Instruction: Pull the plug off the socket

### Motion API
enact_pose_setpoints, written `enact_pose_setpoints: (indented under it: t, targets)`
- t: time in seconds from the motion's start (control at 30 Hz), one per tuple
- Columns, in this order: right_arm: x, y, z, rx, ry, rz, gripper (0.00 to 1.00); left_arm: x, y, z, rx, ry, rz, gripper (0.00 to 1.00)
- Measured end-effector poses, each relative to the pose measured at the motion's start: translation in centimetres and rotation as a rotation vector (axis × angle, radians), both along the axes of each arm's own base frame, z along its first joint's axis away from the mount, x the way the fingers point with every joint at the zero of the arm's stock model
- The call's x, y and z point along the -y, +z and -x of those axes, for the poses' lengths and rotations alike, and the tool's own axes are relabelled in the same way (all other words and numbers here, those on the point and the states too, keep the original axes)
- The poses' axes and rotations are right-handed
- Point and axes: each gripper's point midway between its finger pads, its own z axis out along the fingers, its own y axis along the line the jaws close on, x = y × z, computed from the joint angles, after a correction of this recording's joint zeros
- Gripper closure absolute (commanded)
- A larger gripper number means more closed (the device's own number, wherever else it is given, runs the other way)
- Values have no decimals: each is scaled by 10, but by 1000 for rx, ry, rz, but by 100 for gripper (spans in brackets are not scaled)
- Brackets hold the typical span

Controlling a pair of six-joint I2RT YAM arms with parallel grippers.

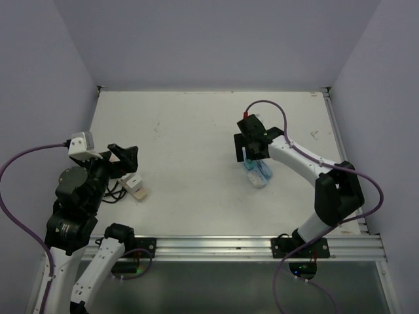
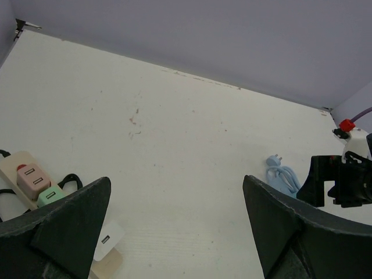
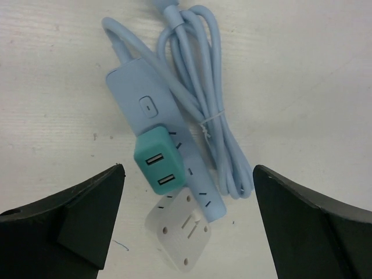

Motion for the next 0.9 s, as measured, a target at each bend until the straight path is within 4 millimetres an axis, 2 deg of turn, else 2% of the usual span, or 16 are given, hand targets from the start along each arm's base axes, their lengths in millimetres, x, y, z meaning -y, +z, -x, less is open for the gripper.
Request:
enact_pose_setpoints:
  t: [0.13,0.3,0.4,0.5,0.77,0.9]
  targets:
    - [16,6,-2,12,-29,28,6,3,-3,-3,-15,-11,-2,0]
    - [28,29,-2,83,-42,38,9,9,-11,-10,-55,-35,0,0]
    - [35,33,1,98,-55,39,11,15,-17,-14,-85,-56,6,1]
    - [47,22,8,79,-75,54,12,20,-24,-18,-116,-72,12,0]
    - [88,-27,30,-55,-172,52,13,32,-40,-27,-186,-119,20,0]
    - [82,-36,27,-69,-164,24,13,35,-44,-29,-208,-129,25,0]
